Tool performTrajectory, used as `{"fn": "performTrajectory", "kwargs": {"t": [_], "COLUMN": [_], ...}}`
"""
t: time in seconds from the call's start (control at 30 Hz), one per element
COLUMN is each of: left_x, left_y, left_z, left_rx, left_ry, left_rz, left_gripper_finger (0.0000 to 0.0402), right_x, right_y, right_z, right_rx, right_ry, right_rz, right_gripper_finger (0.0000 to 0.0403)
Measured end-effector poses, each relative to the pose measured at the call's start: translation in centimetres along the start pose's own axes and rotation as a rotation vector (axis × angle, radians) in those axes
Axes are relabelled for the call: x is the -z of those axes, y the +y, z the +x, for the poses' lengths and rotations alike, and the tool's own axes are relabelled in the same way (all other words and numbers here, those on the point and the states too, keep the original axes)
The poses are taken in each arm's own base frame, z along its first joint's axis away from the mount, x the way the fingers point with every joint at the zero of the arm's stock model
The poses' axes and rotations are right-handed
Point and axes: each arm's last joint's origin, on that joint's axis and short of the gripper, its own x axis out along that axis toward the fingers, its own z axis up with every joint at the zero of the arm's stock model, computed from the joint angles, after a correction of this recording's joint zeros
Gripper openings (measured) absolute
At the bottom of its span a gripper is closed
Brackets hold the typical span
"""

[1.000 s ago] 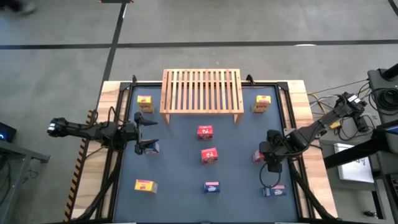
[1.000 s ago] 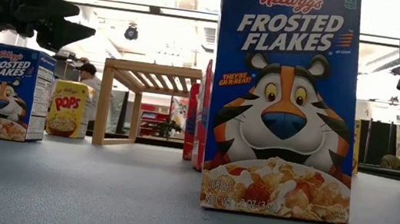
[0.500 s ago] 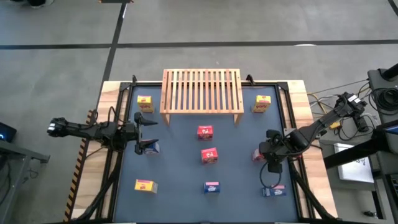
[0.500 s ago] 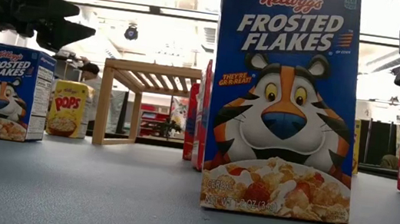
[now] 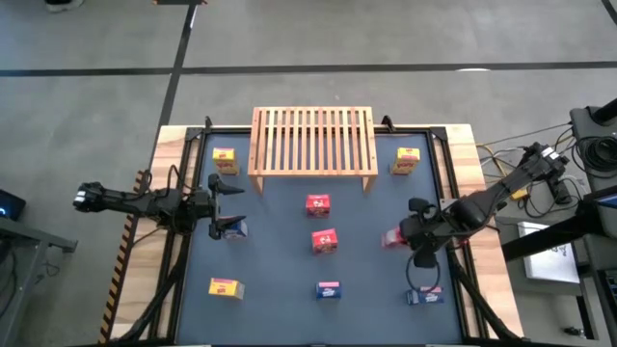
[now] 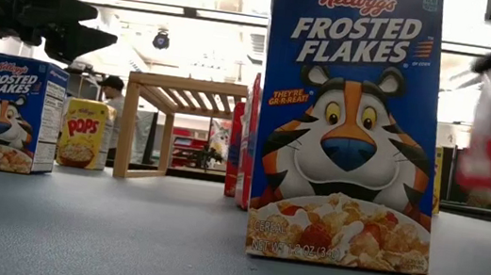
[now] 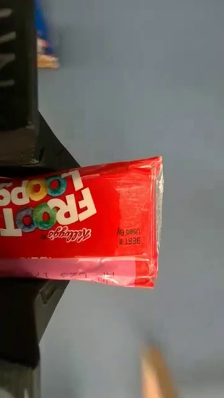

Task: Stack cereal on shelf
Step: Put the bottom right red cereal box on the shelf

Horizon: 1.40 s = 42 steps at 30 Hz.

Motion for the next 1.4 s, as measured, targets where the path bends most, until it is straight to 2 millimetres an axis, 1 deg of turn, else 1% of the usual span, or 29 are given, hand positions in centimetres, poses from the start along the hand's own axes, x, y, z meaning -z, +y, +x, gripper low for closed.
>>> {"fn": "performTrajectory", "kwargs": {"t": [0.2, 0.33, 0.43, 0.53, 0.63, 0.77, 0.83, 0.97, 1.1, 1.23, 1.4], "left_x": [0.0, 0.0, 0.0, 0.0, 0.0, 0.0, 0.0, 0.0, 0.0, 0.0, 0.0], "left_y": [0.0, 0.0, 0.0, 0.0, 0.0, 0.0, 0.0, 0.0, 0.0, 0.0, 0.0], "left_z": [0.0, 0.0, 0.0, 0.0, 0.0, 0.0, 0.0, 0.0, 0.0, 0.0, 0.0], "left_rx": [0.000, 0.000, 0.000, 0.000, 0.000, 0.000, 0.000, 0.000, 0.000, 0.000, 0.000], "left_ry": [0.000, 0.000, 0.000, 0.000, 0.000, 0.000, 0.000, 0.000, -0.001, 0.000, 0.000], "left_rz": [0.000, 0.000, 0.000, 0.000, 0.000, 0.000, 0.000, 0.000, 0.000, 0.000, 0.000], "left_gripper_finger": [0.0359, 0.0359, 0.0359, 0.0359, 0.0359, 0.0359, 0.0359, 0.0359, 0.0359, 0.0359, 0.0359], "right_x": [-3.8, -6.5, -8.3, -9.8, -11.2, -12.5, -12.9, -13.4, -13.4, -13.6, -14.5], "right_y": [-0.7, -1.9, -3.3, -5.0, -7.1, -10.5, -12.4, -16.4, -20.4, -24.1, -27.3], "right_z": [-4.6, -7.8, -9.5, -10.5, -11.6, -13.4, -14.1, -14.3, -14.0, -12.7, -10.6], "right_rx": [0.196, 0.329, 0.380, 0.466, 0.556, 0.596, 0.598, 0.560, 0.521, 0.466, 0.408], "right_ry": [-0.266, -0.422, -0.513, -0.573, -0.629, -0.742, -0.773, -0.750, -0.652, -0.488, -0.302], "right_rz": [-0.115, -0.146, -0.151, -0.156, -0.149, -0.112, -0.101, -0.090, -0.052, -0.016, -0.009], "right_gripper_finger": [0.0136, 0.0136, 0.0135, 0.0138, 0.0139, 0.0137, 0.0137, 0.0137, 0.0139, 0.0139, 0.0139]}}
